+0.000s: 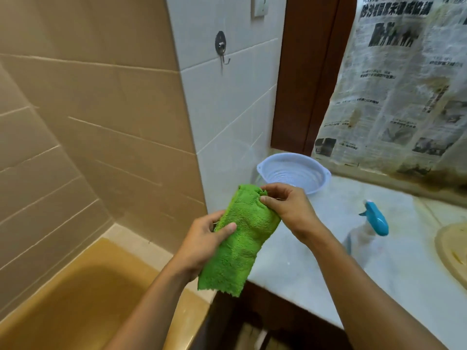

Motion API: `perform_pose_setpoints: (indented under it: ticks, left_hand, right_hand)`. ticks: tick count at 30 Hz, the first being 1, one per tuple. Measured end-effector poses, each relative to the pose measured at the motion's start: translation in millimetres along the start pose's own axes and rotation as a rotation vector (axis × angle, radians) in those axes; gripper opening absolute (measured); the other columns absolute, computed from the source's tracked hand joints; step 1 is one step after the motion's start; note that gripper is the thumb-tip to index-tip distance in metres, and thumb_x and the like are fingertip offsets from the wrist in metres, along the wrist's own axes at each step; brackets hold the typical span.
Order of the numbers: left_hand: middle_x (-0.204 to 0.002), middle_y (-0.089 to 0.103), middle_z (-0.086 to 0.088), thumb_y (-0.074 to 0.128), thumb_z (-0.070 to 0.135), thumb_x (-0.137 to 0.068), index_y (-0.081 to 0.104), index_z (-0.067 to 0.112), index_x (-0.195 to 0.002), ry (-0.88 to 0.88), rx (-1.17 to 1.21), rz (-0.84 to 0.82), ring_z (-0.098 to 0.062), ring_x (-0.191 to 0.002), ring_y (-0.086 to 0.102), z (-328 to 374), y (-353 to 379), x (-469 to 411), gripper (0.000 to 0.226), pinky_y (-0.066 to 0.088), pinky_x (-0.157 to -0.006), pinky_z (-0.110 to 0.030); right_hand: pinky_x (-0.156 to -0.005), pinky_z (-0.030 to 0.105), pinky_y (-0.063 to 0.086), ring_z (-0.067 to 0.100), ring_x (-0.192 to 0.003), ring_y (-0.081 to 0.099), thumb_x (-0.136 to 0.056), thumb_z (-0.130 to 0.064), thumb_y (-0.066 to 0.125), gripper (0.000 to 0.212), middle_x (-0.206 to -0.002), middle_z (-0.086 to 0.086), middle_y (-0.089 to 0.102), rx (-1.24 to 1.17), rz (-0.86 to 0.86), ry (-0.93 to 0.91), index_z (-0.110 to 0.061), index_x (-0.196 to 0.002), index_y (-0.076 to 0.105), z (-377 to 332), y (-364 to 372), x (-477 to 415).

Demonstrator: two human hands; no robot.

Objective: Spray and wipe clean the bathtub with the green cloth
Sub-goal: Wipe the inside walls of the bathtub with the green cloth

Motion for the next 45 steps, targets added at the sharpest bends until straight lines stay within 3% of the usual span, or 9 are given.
perform_pose_setpoints:
  ticks: [5, 10, 14, 19, 25, 30, 33, 39, 45]
  left_hand:
    - [-0.105, 0.080, -0.006, 0.063, 0.001, -0.100, 0.073, 0.022, -0.120, -0.029, 0.032, 0.333, -0.029, -0.096, 0.077, -30, -15, 48, 0.031, 0.063, -0.086, -0.049]
    - [-0.109, 0.079, 0.011, 0.071, 0.008, -0.096, 0.073, 0.034, -0.123, -0.017, -0.121, 0.575, -0.015, -0.105, 0.074, -58, -26, 92, 0.038, 0.058, -0.098, -0.048]
    - [-0.107, 0.069, 0.034, 0.070, 0.004, -0.095, 0.069, 0.045, -0.122, -0.014, -0.203, 0.623, 0.001, -0.113, 0.066, -62, -30, 132, 0.049, 0.052, -0.097, -0.024]
    - [-0.113, 0.070, 0.026, 0.072, 0.005, -0.094, 0.068, 0.039, -0.127, -0.038, -0.117, 0.655, 0.008, -0.105, 0.064, -66, -53, 170, 0.048, 0.052, -0.089, -0.018]
    - [-0.104, 0.071, 0.031, 0.076, 0.010, -0.092, 0.072, 0.039, -0.116, -0.065, 0.072, 0.597, 0.017, -0.097, 0.064, -69, -90, 201, 0.039, 0.050, -0.073, -0.005]
    - [-0.103, 0.078, 0.019, 0.070, 0.009, -0.097, 0.072, 0.044, -0.097, -0.105, 0.097, 0.577, 0.002, -0.099, 0.072, -77, -129, 227, 0.035, 0.056, -0.077, -0.016]
    - [-0.104, 0.079, 0.013, 0.067, 0.008, -0.099, 0.075, 0.033, -0.108, -0.149, 0.131, 0.623, -0.012, -0.102, 0.075, -89, -154, 244, 0.028, 0.061, -0.089, -0.033]
    - [-0.097, 0.081, 0.000, 0.071, 0.009, -0.095, 0.072, 0.018, -0.118, -0.248, 0.204, 0.685, -0.023, -0.092, 0.078, -120, -209, 279, 0.024, 0.063, -0.076, -0.036]
    - [-0.102, 0.078, 0.004, 0.068, 0.001, -0.089, 0.073, 0.028, -0.110, -0.320, 0.026, 0.852, -0.023, -0.090, 0.076, -145, -267, 301, 0.034, 0.064, -0.081, -0.048]
  right_hand:
    - [-0.076, 0.025, 0.047, 0.003, -0.074, 0.059, -0.084, -0.024, 0.081, 0.019, -0.090, -0.003, 0.067, 0.378, 0.158, -0.048, -0.031, -0.100, 0.073, 26, 46, 35]
    - [-0.080, 0.038, 0.062, 0.008, -0.096, 0.069, -0.086, -0.042, 0.080, 0.040, -0.103, -0.005, 0.071, 0.096, -0.186, 0.223, -0.024, -0.120, 0.072, 52, 111, 85]
    - [-0.075, 0.041, 0.064, 0.017, -0.102, 0.073, -0.084, -0.036, 0.083, 0.049, -0.116, 0.009, 0.071, -0.093, -0.332, 0.377, -0.016, -0.127, 0.067, 60, 151, 112]
    - [-0.076, 0.046, 0.064, 0.022, -0.099, 0.075, -0.081, -0.033, 0.085, 0.052, -0.114, 0.012, 0.073, -0.108, -0.457, 0.414, -0.012, -0.126, 0.069, 51, 185, 136]
    - [-0.077, 0.049, 0.064, 0.022, -0.093, 0.075, -0.094, -0.012, 0.070, 0.013, -0.099, 0.007, 0.078, -0.020, -0.484, 0.367, -0.019, -0.101, 0.078, 31, 224, 153]
    - [-0.070, 0.046, 0.065, 0.018, -0.082, 0.076, -0.097, -0.007, 0.062, 0.019, -0.090, 0.005, 0.079, 0.003, -0.460, 0.374, -0.017, -0.096, 0.079, 30, 264, 173]
    - [-0.058, 0.037, 0.060, 0.019, -0.073, 0.075, -0.098, -0.005, 0.059, 0.020, -0.088, 0.011, 0.078, 0.005, -0.447, 0.424, -0.010, -0.098, 0.078, 36, 292, 188]
    - [-0.044, 0.027, 0.051, 0.019, -0.058, 0.068, -0.099, 0.001, 0.052, 0.023, -0.078, 0.012, 0.072, -0.047, -0.454, 0.530, -0.001, -0.100, 0.075, 45, 340, 215]
    - [-0.053, 0.034, 0.058, 0.021, -0.059, 0.067, -0.101, -0.003, 0.050, 0.025, -0.084, 0.011, 0.073, -0.094, -0.442, 0.594, -0.006, -0.103, 0.075, 56, 361, 226]
Point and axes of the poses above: each hand's wrist, its own x-axis away from the middle knuckle, its own y-axis out of the palm, z = x × y, the point moved 2 cm from there along -x, towards the middle knuckle
